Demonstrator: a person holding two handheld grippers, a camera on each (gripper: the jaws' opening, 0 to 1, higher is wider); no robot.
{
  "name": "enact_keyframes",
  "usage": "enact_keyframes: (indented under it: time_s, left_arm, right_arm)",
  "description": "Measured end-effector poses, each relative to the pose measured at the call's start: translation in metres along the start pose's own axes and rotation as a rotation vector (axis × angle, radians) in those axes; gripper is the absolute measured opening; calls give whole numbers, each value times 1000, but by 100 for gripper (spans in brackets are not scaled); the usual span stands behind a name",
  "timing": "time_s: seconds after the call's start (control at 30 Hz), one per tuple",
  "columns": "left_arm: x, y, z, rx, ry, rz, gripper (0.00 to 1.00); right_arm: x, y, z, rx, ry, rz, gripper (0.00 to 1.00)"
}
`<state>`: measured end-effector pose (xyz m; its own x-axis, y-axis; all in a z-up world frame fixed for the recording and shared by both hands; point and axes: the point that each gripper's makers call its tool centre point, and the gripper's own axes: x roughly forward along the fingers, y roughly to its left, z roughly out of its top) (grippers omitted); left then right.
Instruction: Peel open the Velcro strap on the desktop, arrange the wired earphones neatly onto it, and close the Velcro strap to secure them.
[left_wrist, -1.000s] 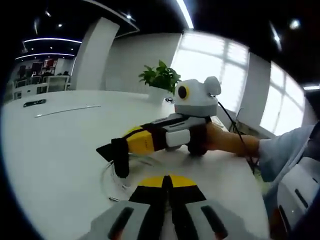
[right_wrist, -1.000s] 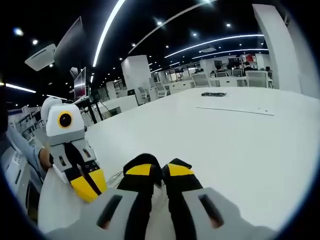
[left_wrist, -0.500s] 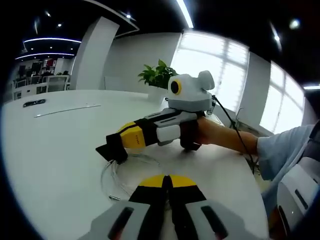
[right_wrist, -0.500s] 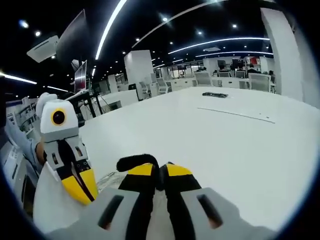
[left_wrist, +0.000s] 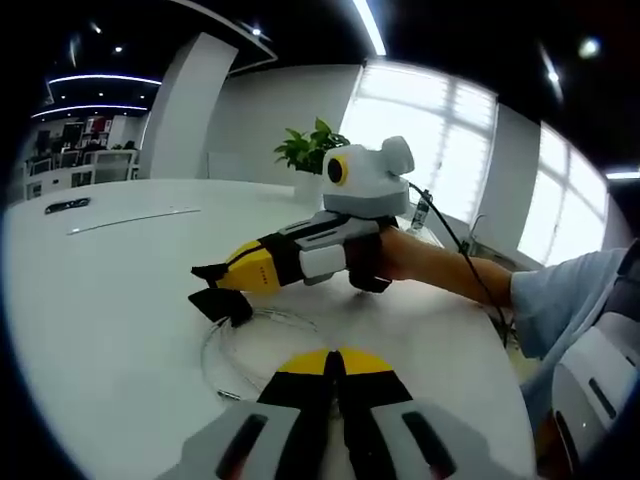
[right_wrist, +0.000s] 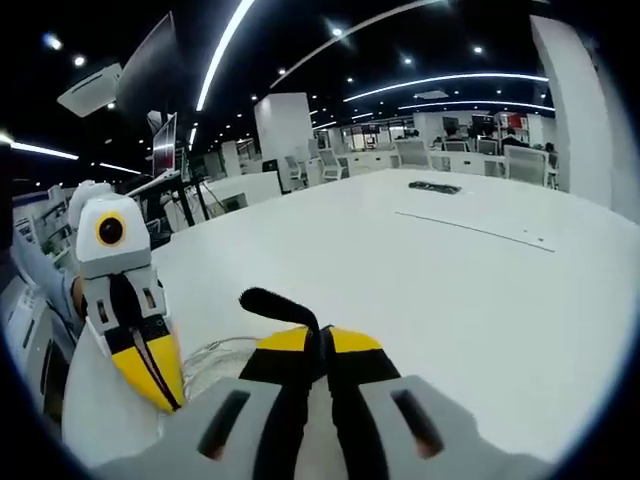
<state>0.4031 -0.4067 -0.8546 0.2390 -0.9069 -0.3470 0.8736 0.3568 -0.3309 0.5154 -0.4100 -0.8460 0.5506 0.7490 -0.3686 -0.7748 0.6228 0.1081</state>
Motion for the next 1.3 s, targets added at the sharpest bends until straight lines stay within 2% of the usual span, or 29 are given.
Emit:
enact_keyframes:
  time_s: [0.37,0.6,1.3]
  left_arm:
    - [-1,-5,0,7,0,-16,5]
    - [0,-6,-3,21,15,-21,5]
    - [-1,-4,0,28,2,-15,5]
  right_arm:
    - [2,4,-9,-24,37,22,7]
    - [3,4,-10,-38,44,27,7]
    - [4,4,-11,-108,61,32,6]
